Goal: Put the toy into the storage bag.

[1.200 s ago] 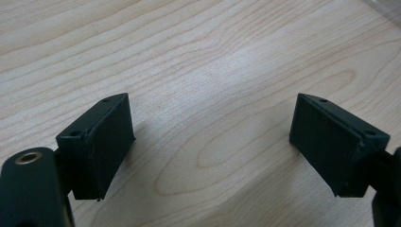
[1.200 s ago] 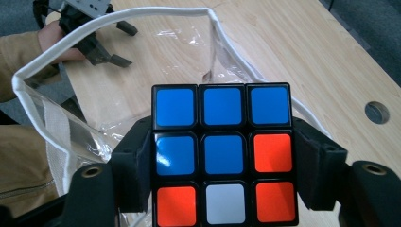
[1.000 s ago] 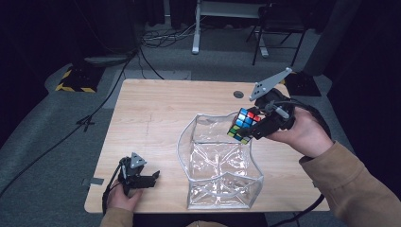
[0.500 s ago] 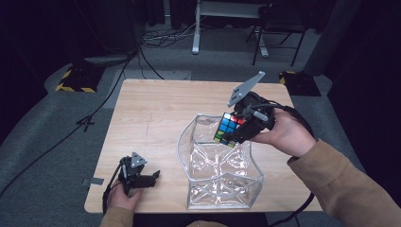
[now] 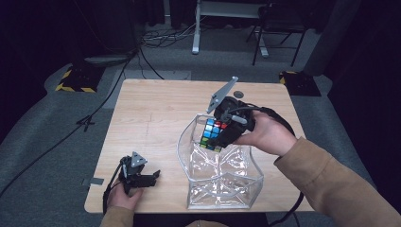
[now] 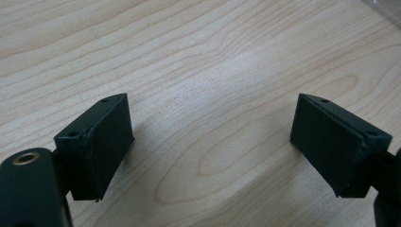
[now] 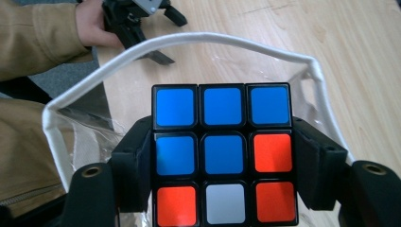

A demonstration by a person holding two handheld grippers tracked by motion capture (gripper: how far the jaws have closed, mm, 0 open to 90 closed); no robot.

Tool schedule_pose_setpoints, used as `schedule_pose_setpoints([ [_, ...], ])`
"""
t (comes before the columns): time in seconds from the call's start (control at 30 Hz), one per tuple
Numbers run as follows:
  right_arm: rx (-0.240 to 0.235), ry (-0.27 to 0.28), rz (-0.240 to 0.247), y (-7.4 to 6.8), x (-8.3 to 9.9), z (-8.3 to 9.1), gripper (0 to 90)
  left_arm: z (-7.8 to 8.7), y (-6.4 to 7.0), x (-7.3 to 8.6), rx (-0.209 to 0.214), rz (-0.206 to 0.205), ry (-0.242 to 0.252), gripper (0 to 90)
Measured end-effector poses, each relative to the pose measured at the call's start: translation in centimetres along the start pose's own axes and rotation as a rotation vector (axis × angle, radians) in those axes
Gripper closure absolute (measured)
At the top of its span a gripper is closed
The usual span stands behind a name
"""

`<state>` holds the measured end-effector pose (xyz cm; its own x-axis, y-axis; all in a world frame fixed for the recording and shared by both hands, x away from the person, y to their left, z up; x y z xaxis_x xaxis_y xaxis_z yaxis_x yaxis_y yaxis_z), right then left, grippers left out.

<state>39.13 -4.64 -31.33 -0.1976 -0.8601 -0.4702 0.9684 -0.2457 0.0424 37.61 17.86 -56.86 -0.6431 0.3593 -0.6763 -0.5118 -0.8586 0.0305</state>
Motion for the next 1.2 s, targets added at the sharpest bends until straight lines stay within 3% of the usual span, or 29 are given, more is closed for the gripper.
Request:
schedule_pose_setpoints([
  [0.23,-0.048,-0.035,0.001,-0.9,0.0,-2.0,33.5,0.0,0.0,0.0,-0.002,0.0,0.002,14.0],
  [0.67,-0.086,-0.123,0.019,-1.8,1.2,-5.7,33.5,0.0,0.0,0.0,-0.001,-0.002,0.0,14.0],
  [1.0,-0.125,-0.233,0.029,-3.1,2.2,-9.0,33.5,0.0,0.0,0.0,-0.001,-0.002,-0.002,14.0],
  [1.2,-0.166,-0.262,0.037,-3.8,2.8,-10.1,33.5,0.0,0.0,0.0,0.001,0.002,0.001,14.0],
])
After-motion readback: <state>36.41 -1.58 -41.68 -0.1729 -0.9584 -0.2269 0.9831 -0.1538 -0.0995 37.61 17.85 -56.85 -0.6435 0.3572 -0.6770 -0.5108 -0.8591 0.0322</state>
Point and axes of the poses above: each handheld gripper's, and its own axes: z roughly backward along the jaws, x roughly out of its underside, y roughly to its right, the point moved 9 cm from there along -z, roughly forward along the jaws
